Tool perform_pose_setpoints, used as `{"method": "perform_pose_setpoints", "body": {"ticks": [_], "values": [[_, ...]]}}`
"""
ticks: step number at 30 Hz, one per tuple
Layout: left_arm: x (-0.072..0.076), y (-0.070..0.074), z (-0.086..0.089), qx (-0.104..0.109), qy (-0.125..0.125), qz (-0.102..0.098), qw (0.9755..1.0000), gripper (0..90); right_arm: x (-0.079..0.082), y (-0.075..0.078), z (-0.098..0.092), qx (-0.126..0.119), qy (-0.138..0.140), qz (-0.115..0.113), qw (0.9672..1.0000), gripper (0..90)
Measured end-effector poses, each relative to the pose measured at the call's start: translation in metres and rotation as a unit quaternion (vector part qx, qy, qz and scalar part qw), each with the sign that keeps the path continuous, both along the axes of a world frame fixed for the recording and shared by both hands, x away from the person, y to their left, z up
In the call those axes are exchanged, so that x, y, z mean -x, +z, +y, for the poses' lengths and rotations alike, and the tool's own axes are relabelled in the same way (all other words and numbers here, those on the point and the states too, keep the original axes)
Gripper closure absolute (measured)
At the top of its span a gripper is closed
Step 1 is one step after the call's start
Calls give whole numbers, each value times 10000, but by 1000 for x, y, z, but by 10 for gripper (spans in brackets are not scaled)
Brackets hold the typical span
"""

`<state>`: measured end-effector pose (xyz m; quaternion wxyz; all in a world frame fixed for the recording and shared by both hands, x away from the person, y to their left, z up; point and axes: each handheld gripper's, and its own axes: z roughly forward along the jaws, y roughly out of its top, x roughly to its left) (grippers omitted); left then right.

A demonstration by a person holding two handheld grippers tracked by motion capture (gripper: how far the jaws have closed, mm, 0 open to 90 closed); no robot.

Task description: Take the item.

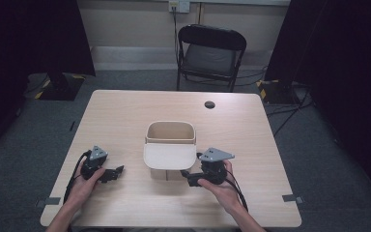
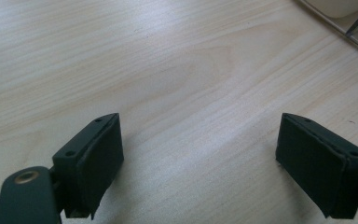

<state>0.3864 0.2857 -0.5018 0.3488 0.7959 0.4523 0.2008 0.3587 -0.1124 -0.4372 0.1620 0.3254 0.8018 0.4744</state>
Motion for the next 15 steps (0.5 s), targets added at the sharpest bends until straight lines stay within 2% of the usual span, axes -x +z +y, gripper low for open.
{"method": "perform_pose_setpoints", "body": {"ticks": [15], "values": [[0,0,0,1,1,-2,10000,142,0,4,0,-74,8,-11,10000,163]]}}
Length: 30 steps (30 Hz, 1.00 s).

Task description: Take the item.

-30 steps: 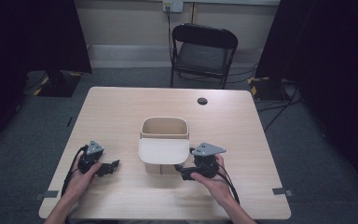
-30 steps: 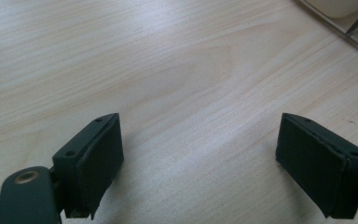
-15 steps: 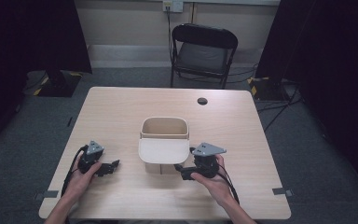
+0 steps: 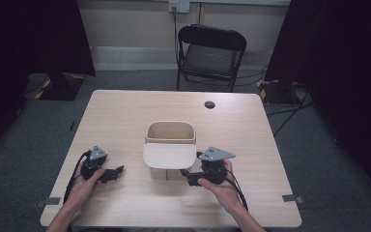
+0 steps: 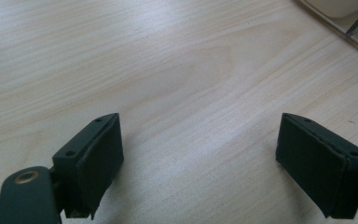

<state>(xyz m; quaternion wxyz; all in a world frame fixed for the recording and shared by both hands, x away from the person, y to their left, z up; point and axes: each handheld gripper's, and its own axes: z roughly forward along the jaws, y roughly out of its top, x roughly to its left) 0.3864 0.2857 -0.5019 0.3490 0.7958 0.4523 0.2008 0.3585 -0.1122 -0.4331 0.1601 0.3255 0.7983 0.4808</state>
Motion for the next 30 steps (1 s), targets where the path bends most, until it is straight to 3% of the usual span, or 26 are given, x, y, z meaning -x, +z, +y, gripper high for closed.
{"method": "perform_pose_setpoints", "body": {"ticks": [30], "values": [[0,0,0,-4,-2,1,10000,142,0,10,2,-12,-7,-121,9999,172]]}}
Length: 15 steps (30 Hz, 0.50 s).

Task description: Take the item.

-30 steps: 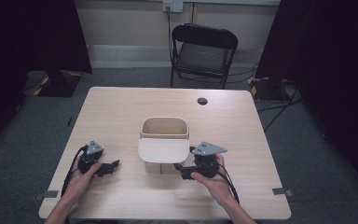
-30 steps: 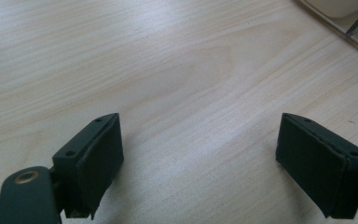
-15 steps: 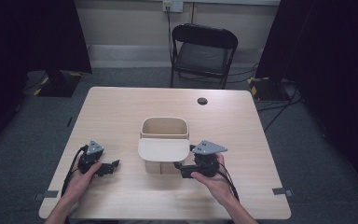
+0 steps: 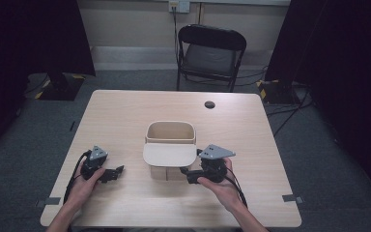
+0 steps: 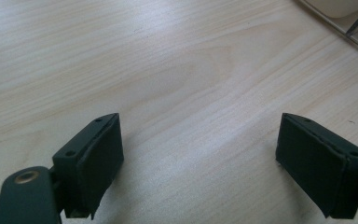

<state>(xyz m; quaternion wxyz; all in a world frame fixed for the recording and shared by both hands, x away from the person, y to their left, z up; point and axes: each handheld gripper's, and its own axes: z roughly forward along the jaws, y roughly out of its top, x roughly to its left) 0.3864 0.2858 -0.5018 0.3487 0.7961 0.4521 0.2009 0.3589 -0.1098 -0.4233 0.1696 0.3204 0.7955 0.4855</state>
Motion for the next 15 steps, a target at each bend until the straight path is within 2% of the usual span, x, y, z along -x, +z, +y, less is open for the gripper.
{"method": "perform_pose_setpoints", "body": {"ticks": [15], "values": [[0,0,0,2,1,0,10000,142,-2,3,0,28,-35,-16,10000,153]]}}
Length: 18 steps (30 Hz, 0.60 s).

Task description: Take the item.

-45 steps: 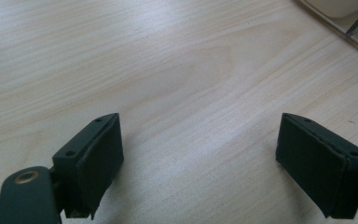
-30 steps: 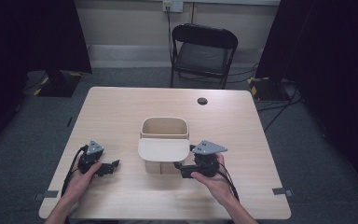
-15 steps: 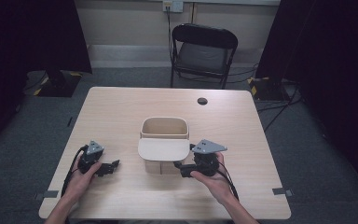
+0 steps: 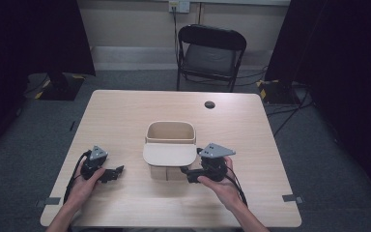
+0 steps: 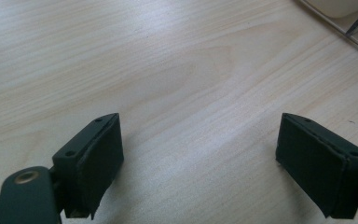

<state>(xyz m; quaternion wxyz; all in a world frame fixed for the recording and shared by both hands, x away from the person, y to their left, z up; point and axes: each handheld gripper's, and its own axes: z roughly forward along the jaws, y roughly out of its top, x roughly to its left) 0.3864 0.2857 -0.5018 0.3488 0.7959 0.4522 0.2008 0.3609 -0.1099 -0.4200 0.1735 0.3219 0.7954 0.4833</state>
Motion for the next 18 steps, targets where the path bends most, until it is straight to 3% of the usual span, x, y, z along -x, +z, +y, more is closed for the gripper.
{"method": "perform_pose_setpoints", "body": {"ticks": [18], "values": [[0,0,0,0,0,-1,10000,142,-2,3,-2,-44,-34,-30,10000,155]]}}
